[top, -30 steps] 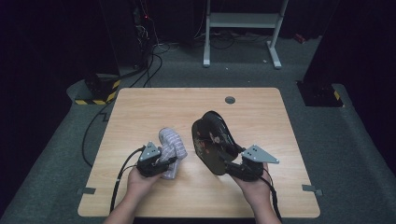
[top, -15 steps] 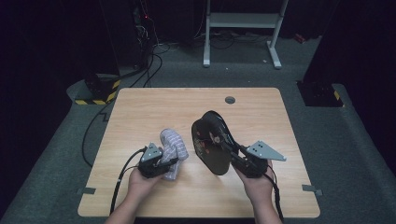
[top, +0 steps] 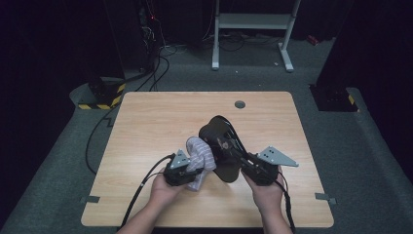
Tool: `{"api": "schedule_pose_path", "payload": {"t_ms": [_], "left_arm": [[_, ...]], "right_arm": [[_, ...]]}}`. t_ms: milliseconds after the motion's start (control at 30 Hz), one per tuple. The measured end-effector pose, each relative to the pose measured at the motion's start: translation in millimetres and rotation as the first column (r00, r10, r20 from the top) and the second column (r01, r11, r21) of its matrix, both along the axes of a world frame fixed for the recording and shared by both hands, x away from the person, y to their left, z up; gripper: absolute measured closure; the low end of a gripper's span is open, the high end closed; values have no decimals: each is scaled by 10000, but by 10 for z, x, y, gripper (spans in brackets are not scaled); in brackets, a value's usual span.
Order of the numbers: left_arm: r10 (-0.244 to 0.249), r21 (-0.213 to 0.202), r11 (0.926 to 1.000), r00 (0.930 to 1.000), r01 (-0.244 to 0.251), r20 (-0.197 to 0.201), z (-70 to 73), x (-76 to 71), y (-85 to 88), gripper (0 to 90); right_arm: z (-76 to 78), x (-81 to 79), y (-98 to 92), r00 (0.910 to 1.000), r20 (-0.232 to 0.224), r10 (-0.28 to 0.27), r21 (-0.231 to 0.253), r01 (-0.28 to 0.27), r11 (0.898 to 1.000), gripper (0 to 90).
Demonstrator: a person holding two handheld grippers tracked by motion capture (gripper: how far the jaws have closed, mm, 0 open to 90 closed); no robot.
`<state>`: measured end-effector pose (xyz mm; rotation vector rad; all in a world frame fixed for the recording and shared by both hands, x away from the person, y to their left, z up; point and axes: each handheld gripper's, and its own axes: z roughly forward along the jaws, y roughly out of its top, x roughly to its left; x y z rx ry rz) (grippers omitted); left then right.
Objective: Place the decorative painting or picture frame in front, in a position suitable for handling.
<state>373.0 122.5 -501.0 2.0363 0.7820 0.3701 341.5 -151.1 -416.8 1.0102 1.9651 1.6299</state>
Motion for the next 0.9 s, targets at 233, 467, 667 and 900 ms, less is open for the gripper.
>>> {"api": "schedule_pose_path", "payload": {"t_ms": [233,467,667,900], "left_arm": [[-23,132,9999,9999,25,-149,-79,51,-239,636],[-784,227,9966,9965,791,-303,-75,-81,-354,643],[-1517,362,9876,9881,1526,-266,-67,-266,-549,643],[-2310,288,9725,9729,2311,-61,44,-428,-698,644]], "right_arm": [[-11,8,-23,9998,-69,-181,170,183,9997,804],[-8,-6,7,9998,67,-190,92,189,9998,805],[-15,-6,7,9998,72,-196,163,195,9997,804],[-18,-14,16,9998,130,-131,163,129,9998,803]]}}
